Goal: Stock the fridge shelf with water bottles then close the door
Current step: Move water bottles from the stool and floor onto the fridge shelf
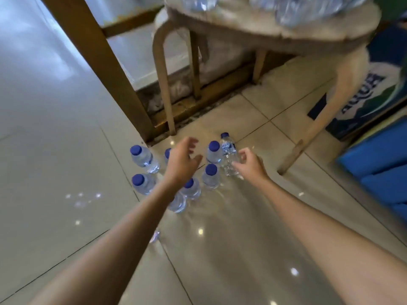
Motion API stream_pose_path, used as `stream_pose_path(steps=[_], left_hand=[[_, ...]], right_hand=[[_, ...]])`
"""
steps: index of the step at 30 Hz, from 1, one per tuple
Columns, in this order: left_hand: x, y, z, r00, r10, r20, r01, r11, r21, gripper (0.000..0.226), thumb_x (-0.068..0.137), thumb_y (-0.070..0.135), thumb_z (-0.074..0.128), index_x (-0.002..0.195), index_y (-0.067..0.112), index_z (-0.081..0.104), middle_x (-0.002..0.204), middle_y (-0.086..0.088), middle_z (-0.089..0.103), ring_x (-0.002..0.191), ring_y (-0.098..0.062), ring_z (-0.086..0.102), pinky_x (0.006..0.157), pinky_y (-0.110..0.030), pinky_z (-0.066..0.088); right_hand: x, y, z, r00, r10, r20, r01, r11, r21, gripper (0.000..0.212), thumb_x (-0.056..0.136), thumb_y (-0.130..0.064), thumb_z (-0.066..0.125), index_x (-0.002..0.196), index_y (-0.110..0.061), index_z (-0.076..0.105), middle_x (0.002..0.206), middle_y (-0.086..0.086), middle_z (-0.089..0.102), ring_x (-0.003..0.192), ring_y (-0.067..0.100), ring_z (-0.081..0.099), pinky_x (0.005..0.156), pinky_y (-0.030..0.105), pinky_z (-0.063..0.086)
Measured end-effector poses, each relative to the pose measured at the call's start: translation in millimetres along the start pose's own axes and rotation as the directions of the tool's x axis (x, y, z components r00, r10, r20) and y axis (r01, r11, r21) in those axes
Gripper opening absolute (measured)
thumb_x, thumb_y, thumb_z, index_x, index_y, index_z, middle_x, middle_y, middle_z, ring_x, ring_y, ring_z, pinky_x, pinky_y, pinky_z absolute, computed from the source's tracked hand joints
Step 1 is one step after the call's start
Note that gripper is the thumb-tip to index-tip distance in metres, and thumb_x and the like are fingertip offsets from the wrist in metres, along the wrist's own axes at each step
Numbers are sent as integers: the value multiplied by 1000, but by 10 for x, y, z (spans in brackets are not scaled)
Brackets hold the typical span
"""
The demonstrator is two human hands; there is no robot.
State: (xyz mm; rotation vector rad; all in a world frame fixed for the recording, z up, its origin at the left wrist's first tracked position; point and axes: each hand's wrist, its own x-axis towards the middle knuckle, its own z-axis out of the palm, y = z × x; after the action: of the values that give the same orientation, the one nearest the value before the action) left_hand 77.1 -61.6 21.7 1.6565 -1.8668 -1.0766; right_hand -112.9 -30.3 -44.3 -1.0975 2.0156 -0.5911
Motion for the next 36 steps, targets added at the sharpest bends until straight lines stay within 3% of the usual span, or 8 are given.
stream_pose_path(steps=[6,11,15,19,24,27,30,36], left_hand=[[692,-381,336,984,80,160,-94,992,80,62,79,5,72,133,14,44,125,-8,53,112,-22,54,93,-35,49],[988,-552,525,901,-9,434,-71,983,169,71,76,4,72,137,20,38,128,-5,51,114,-24,55,96,-41,48],[983,-584,663,870,47,490,-123,984,125,51,83,8,67,129,15,47,118,-1,56,108,-17,53,89,-30,44],[1010,-610,675,851,45,523,-83,995,50,42,82,12,71,121,17,53,110,0,62,99,-16,59,77,-21,48],[1051,-685,758,881,-16,473,112,978,-175,51,77,13,76,124,16,55,116,-5,67,109,-22,63,98,-41,49],[1085,-703,772,893,-40,448,171,951,-257,50,78,19,75,124,16,56,116,-3,67,110,-21,63,100,-43,48],[1106,-677,731,933,-24,359,157,924,-348,54,73,27,78,123,20,57,115,0,68,108,-18,64,100,-47,47],[821,33,192,996,7,93,47,821,-570,45,82,13,69,123,20,51,116,-6,64,106,-23,64,94,-42,51]], right_hand=[[779,261,435,985,-32,-167,49,994,102,44,78,-23,70,115,-12,49,112,5,54,96,20,50,79,33,44],[979,286,554,997,76,-27,-72,991,117,73,67,-31,80,125,-9,42,121,8,52,109,27,54,80,33,46],[979,272,500,990,135,32,-138,976,168,52,65,-19,75,109,-8,50,110,11,61,92,27,63,60,28,47],[959,305,380,992,105,77,-121,963,240,45,69,-11,76,101,-9,45,103,7,56,94,24,58,73,31,50],[923,415,360,995,71,71,-94,913,398,35,68,-9,73,83,-18,42,94,7,60,95,26,63,84,41,55],[892,437,399,996,56,72,-84,864,496,43,61,-10,72,91,-17,43,101,12,62,95,29,65,79,45,56],[883,435,439,999,30,41,-48,805,592,58,50,-15,71,100,-17,43,101,11,63,87,28,65,73,45,57],[335,-140,-49,999,-40,-29,50,760,648,48,72,1,69,109,-16,44,90,2,57,80,16,57,67,28,48]])
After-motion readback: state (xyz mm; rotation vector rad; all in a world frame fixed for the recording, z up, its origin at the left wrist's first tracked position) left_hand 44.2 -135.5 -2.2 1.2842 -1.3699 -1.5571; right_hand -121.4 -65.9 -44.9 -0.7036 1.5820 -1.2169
